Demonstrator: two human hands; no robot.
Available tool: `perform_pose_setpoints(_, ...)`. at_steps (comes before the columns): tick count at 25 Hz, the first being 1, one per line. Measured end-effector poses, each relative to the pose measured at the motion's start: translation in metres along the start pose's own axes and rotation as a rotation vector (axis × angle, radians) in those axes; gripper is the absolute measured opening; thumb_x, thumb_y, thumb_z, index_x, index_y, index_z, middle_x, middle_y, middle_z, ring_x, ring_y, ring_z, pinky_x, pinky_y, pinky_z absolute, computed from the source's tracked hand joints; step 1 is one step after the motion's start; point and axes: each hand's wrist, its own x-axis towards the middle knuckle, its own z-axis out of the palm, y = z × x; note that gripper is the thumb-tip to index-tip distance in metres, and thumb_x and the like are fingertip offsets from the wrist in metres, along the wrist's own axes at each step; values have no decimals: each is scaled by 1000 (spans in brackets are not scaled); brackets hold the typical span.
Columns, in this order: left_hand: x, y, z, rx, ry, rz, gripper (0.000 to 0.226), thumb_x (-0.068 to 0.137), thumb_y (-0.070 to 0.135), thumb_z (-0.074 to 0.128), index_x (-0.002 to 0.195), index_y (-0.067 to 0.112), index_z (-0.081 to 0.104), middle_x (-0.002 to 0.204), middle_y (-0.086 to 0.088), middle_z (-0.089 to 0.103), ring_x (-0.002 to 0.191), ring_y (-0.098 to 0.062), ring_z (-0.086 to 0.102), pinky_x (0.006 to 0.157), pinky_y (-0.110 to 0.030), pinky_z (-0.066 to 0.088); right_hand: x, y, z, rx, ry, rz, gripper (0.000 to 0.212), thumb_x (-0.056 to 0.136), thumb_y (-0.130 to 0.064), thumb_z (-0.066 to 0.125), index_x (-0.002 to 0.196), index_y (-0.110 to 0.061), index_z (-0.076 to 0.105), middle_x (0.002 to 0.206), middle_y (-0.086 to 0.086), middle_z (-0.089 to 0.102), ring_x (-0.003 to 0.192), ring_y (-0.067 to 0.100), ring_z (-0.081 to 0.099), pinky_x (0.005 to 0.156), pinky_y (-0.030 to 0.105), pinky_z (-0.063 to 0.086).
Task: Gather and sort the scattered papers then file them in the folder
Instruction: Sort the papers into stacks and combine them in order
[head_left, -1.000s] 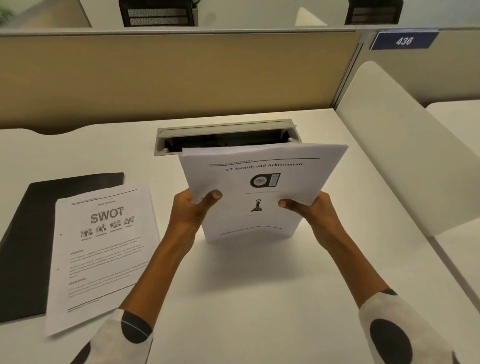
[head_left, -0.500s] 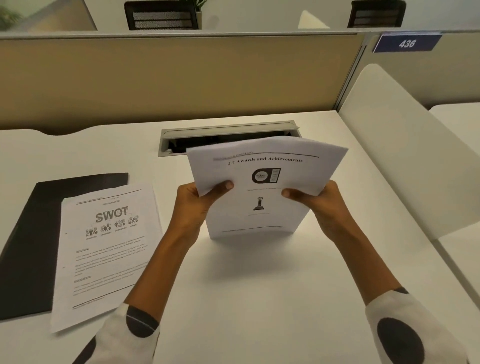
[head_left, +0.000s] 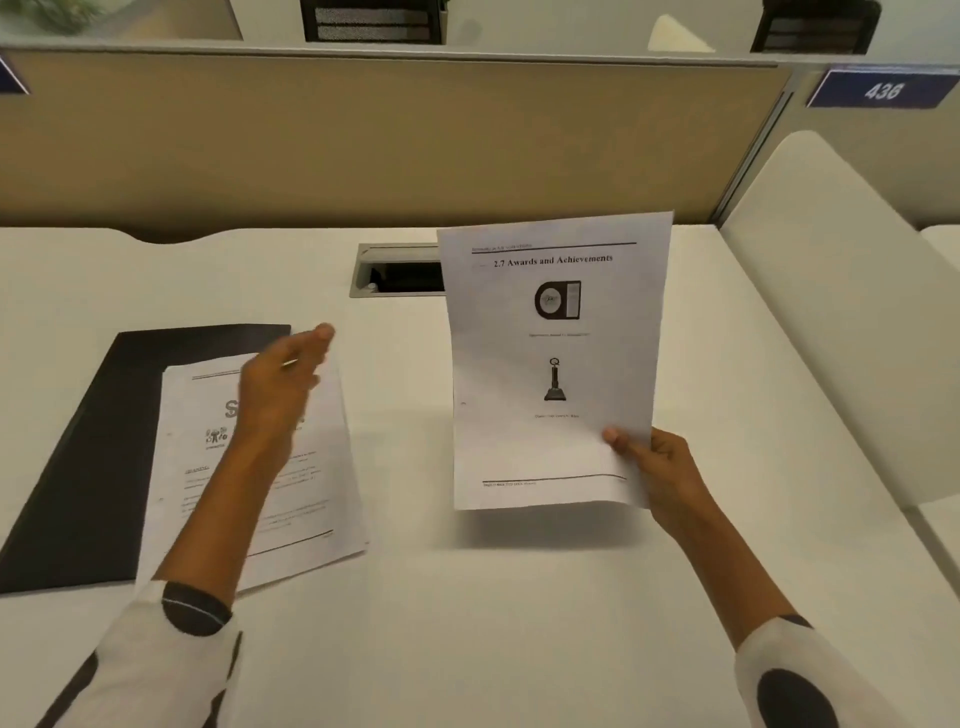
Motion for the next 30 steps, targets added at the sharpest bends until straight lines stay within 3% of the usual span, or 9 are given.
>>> perform_pose_setpoints(2,16,-48,-62,491,351,-132,33,90,25,55,107,-2,61,95,-17,63,82,-36,61,73,-25,55,1,7,-8,-31,16,116,10,75,-22,75,74,-12,75,76,1,77,67,18,73,54,23,56)
perform_pose_setpoints(4,16,-84,-103,724,380,-480,61,86,36,59,123,-10,45,122,-35,49,110,-54,47,97,-52,44,1,16,-12,-64,24,201,11,74,-20,76,74,-10,74,74,3,77,65,20,73,52,24,56)
perform_pose_setpoints(6,8,-106,-120,845,268,-684,90,75,50,66,129,-15,34,135,-40,36,122,-57,35,103,-63,31,1,23,-12,-101,30,249,11,74,-19,77,75,-9,73,72,2,77,63,19,73,52,24,57)
perform_pose_setpoints(12,0,-115,-116,892,189,-686,93,68,43,76,126,-15,33,131,-39,37,121,-55,36,100,-66,32,2,36,-8,-150,36,336,9,75,-16,76,77,-9,70,65,1,76,58,19,72,55,26,58)
perform_pose_setpoints(16,-1,-114,-111,922,224,-656,87,67,40,77,123,-13,36,128,-34,40,120,-53,37,95,-64,36,3,34,-7,-150,50,381,15,75,-17,77,84,-8,70,83,11,75,78,32,70,80,40,56)
perform_pose_setpoints(20,-2,-113,-118,817,204,-595,59,65,35,81,82,-12,49,85,-27,56,86,-50,56,75,-53,46,2,32,-6,-141,52,408,22,75,-17,77,92,-4,70,89,14,73,83,34,69,84,44,55)
perform_pose_setpoints(24,-1,-118,-126,545,171,-651,50,66,25,82,91,-11,58,92,-30,65,82,-48,62,83,-57,51,2,29,-6,-132,63,414,20,75,-16,77,90,-5,69,92,15,73,87,36,68,87,46,54)
perform_pose_setpoints(27,-16,-111,-118,161,119,-562,30,70,18,79,93,5,65,89,-19,67,77,-36,66,64,-44,57,1,28,-5,-112,83,377,20,75,-16,76,90,-5,69,87,12,72,79,31,68,74,38,56)
perform_pose_setpoints(30,-29,-96,-91,24,127,-496,20,72,21,77,87,17,64,86,-14,65,69,-24,63,56,-33,50,0,19,-14,-19,130,343,16,77,-15,74,88,-8,66,86,7,71,76,24,67,58,30,55)
